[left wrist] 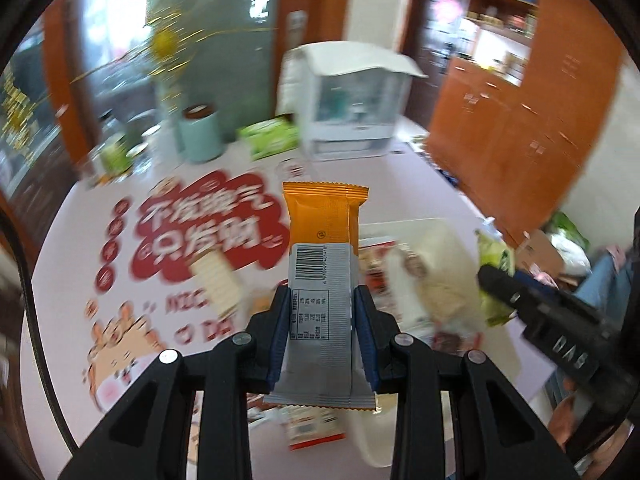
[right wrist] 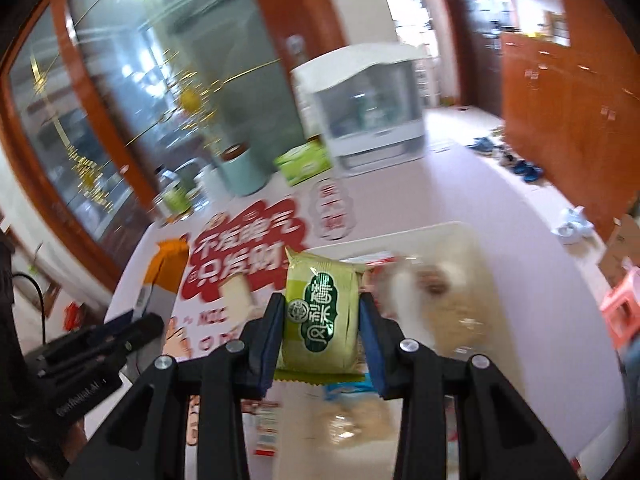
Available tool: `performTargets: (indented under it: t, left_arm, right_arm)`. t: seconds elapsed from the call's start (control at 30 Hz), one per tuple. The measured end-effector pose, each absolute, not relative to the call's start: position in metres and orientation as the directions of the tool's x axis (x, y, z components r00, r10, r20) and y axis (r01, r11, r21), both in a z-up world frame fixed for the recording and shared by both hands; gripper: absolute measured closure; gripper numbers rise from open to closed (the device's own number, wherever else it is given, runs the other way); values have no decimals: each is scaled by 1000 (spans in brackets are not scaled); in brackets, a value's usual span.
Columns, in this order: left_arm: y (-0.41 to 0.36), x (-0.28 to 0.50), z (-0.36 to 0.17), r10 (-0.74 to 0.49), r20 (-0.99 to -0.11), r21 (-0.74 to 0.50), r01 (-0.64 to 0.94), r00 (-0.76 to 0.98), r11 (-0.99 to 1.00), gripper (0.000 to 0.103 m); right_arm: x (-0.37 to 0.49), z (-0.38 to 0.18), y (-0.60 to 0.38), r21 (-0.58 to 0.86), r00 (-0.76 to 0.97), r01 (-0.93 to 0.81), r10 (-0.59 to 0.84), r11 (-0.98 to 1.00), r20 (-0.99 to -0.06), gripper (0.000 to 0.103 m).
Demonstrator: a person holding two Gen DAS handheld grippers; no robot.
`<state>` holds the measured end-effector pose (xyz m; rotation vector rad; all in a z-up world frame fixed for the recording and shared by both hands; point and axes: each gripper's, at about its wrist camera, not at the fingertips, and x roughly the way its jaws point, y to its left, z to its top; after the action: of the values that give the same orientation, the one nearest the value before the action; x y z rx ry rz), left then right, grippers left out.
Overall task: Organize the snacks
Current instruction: 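Carry both snacks over the white tray and open both tools to drop them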
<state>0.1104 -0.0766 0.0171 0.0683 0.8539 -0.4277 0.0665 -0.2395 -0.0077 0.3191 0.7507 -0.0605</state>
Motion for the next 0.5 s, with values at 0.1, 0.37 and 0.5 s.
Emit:
performTargets:
  t: [0.1, 0.37, 0.5]
  left_arm:
    - [-105, 105, 24, -366, -732, -93, 447, 575, 889, 73]
    - [-150, 98, 21, -371, -749, -62, 500, 549, 864, 71]
    - [-153, 101, 8, -324, -787, -42, 479, 525, 877, 20]
  right_arm:
    - [52, -8, -257, 264, 734, 217, 21, 940, -679, 66]
    - [30, -15, -287, 225, 706, 307, -63, 925, -706, 65]
    - [27, -22, -291, 217, 683, 320, -66, 922, -727, 62]
